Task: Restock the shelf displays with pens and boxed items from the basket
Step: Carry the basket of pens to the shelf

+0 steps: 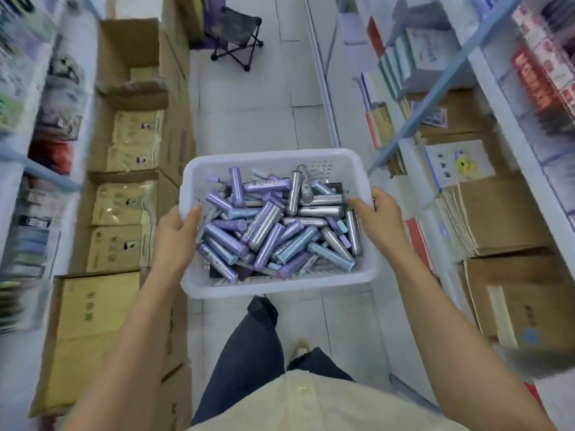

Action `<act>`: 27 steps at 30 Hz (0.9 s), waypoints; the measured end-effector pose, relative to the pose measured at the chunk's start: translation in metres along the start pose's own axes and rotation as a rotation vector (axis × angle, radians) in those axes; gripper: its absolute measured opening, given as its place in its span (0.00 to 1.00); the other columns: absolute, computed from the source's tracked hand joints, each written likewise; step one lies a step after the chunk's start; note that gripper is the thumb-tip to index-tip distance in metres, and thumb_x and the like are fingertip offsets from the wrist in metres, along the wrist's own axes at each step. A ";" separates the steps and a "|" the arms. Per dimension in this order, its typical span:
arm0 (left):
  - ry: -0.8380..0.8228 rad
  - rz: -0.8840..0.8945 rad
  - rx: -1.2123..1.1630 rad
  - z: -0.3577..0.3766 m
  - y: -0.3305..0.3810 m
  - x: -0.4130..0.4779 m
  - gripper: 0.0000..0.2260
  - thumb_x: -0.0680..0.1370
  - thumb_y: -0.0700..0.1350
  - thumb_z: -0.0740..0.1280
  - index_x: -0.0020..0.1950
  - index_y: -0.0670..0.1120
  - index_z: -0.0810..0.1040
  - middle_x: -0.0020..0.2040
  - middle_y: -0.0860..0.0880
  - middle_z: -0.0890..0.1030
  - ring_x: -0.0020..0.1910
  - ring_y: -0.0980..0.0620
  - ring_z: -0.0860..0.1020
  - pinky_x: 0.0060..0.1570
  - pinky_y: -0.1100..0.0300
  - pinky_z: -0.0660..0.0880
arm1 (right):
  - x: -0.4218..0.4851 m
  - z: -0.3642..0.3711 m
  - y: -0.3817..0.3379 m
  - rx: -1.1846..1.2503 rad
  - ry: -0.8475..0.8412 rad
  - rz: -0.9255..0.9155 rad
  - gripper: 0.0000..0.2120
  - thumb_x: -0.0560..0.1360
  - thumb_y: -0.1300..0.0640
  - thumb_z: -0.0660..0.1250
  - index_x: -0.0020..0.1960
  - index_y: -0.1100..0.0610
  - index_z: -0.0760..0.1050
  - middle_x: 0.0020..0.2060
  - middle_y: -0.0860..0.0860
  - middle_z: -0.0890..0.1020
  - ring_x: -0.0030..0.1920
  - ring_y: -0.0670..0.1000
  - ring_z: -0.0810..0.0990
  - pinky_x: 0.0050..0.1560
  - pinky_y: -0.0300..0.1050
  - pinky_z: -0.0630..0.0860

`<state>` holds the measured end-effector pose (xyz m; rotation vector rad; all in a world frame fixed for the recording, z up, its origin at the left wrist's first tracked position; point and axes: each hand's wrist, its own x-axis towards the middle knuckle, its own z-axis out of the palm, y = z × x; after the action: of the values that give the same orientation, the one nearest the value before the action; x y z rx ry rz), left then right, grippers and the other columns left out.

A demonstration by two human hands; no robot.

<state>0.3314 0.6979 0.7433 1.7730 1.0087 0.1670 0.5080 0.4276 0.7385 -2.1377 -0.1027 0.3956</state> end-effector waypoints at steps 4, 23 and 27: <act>0.037 -0.015 -0.002 -0.011 0.039 0.084 0.15 0.82 0.52 0.60 0.54 0.41 0.77 0.48 0.39 0.82 0.48 0.37 0.81 0.49 0.42 0.77 | 0.077 0.025 -0.047 0.021 -0.003 0.003 0.10 0.77 0.53 0.66 0.52 0.59 0.76 0.41 0.52 0.80 0.37 0.46 0.78 0.32 0.34 0.73; 0.049 -0.062 -0.079 0.052 0.251 0.489 0.15 0.82 0.53 0.60 0.53 0.41 0.77 0.47 0.40 0.82 0.44 0.42 0.80 0.46 0.45 0.77 | 0.530 0.067 -0.218 0.023 -0.075 -0.024 0.12 0.77 0.52 0.66 0.49 0.62 0.77 0.38 0.56 0.79 0.36 0.50 0.75 0.36 0.42 0.70; 0.028 -0.014 -0.065 0.064 0.296 0.588 0.15 0.82 0.51 0.60 0.52 0.40 0.78 0.44 0.41 0.82 0.43 0.41 0.80 0.43 0.46 0.76 | 0.624 0.081 -0.252 0.038 -0.052 -0.034 0.13 0.77 0.53 0.66 0.51 0.65 0.77 0.41 0.59 0.81 0.37 0.52 0.76 0.38 0.45 0.71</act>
<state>0.9028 1.0300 0.7628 1.7087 1.0248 0.2138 1.0912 0.7733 0.7526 -2.0864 -0.1601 0.4304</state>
